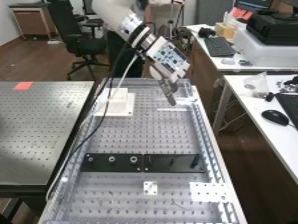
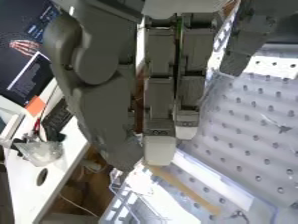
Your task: Grab the chopstick and place it in the clear container
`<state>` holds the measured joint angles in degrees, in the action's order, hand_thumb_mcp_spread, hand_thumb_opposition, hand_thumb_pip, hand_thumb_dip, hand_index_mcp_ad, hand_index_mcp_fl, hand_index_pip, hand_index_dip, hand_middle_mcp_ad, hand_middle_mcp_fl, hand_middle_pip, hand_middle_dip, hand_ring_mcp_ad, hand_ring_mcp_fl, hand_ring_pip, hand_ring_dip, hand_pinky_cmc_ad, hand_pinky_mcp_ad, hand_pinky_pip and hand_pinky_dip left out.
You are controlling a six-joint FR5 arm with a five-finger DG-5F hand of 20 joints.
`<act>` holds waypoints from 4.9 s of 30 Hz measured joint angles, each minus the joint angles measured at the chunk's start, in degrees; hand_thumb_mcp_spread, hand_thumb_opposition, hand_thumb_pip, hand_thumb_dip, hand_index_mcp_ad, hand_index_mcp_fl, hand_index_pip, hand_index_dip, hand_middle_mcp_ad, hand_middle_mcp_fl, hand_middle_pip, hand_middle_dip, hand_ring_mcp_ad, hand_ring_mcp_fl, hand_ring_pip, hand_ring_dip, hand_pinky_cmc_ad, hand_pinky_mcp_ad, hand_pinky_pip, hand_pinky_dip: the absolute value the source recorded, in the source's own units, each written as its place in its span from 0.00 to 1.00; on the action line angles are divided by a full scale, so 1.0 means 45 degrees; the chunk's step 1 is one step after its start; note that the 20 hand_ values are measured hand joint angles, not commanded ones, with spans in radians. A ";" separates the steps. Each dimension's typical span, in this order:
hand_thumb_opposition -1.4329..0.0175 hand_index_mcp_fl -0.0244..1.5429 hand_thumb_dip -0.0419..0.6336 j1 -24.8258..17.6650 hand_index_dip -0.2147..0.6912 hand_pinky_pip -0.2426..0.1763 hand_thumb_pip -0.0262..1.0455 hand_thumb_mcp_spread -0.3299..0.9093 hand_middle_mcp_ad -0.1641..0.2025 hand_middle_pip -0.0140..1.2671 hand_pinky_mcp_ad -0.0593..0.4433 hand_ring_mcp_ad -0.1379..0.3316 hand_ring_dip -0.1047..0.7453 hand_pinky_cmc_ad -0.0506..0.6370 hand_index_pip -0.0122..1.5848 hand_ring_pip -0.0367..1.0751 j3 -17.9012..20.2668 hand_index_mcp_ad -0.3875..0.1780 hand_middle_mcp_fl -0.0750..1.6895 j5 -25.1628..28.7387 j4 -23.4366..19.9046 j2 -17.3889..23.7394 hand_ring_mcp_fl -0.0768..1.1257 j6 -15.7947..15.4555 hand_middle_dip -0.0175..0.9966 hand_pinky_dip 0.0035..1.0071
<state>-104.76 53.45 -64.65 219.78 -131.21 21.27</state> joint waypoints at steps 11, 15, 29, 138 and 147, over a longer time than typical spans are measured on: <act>0.28 0.54 0.46 0.0176 0.37 0.62 0.51 0.81 0.47 0.45 0.71 0.37 0.73 0.54 0.68 0.11 -0.1171 0.46 0.72 -0.0451 0.0932 -0.0784 0.78 0.0098 0.74 0.18; 0.29 0.54 0.45 0.0215 0.37 0.62 0.51 0.80 0.50 0.44 0.70 0.37 0.73 0.54 0.68 0.11 -0.1771 0.47 0.72 -0.0466 0.1519 -0.1210 0.78 -0.0184 0.75 0.18; 0.27 0.55 0.46 0.0305 0.38 0.62 0.52 0.80 0.51 0.44 0.71 0.37 0.73 0.54 0.67 0.11 -0.3262 0.46 0.71 -0.0892 0.2748 -0.2334 0.80 -0.0617 0.75 0.18; 0.50 0.15 0.30 -0.0289 0.48 0.40 0.56 0.56 0.59 0.12 0.73 0.50 0.60 0.62 0.12 0.13 0.2765 0.51 0.26 0.1744 -0.5811 0.2717 0.24 -0.8582 0.57 0.59; 0.51 0.12 0.25 -0.0187 0.47 0.44 0.60 0.49 0.59 0.10 0.74 0.50 0.59 0.63 0.10 0.12 0.5226 0.51 0.20 0.0692 -0.9904 0.4185 0.20 -1.4552 0.55 0.59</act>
<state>-105.61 76.97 -61.54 175.21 -112.38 -44.21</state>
